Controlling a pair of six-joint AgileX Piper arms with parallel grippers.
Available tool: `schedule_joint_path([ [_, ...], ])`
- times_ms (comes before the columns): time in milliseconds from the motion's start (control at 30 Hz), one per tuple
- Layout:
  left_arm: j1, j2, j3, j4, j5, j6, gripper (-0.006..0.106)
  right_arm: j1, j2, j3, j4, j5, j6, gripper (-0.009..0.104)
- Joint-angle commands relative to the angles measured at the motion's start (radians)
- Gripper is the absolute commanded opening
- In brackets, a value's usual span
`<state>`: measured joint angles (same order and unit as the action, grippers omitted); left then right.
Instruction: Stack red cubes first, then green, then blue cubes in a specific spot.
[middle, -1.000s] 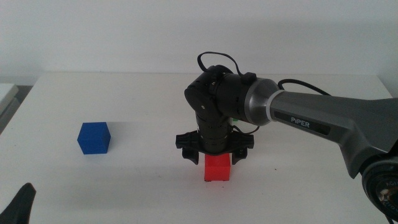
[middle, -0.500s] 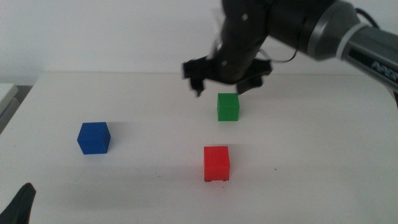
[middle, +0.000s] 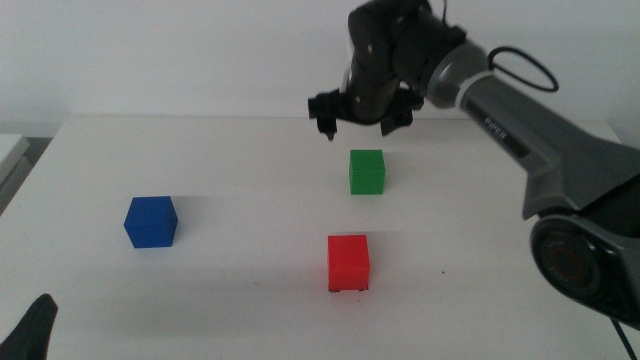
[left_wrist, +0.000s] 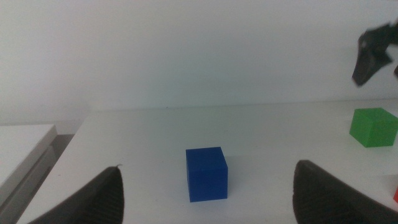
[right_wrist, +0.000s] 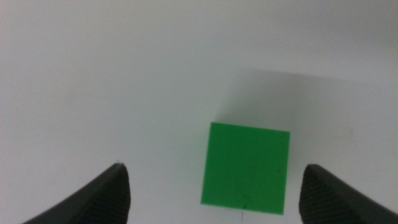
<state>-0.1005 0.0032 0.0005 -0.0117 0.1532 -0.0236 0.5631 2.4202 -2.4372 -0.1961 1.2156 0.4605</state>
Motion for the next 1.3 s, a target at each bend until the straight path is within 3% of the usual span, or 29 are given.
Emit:
schedule_joint_path([
  [0, 0.003, -0.003, -0.001, -0.003, -0.008, 0.001, 0.091, -0.016, 0.032, -0.017, -0.019, 0.006, -0.004, 0.085],
  [133, 0.003, -0.003, -0.001, -0.003, -0.008, 0.001, 0.091, -0.025, 0.068, -0.017, -0.05, 0.006, 0.022, 0.085],
  [533, 0.003, -0.003, -0.001, -0.003, -0.008, 0.001, 0.091, -0.031, 0.124, -0.017, -0.061, 0.006, 0.036, 0.084],
  [967, 0.003, -0.003, -0.001, -0.003, -0.008, 0.001, 0.091, -0.035, 0.14, -0.017, -0.059, 0.006, 0.043, 0.064],
  [1133, 0.003, -0.003, -0.001, -0.003, -0.008, 0.001, 0.091, -0.035, 0.14, -0.017, -0.059, -0.027, 0.043, 0.047],
  [1267, 0.003, -0.003, -0.001, -0.003, -0.008, 0.001, 0.091, -0.035, 0.14, -0.017, -0.061, -0.044, 0.043, 0.022],
])
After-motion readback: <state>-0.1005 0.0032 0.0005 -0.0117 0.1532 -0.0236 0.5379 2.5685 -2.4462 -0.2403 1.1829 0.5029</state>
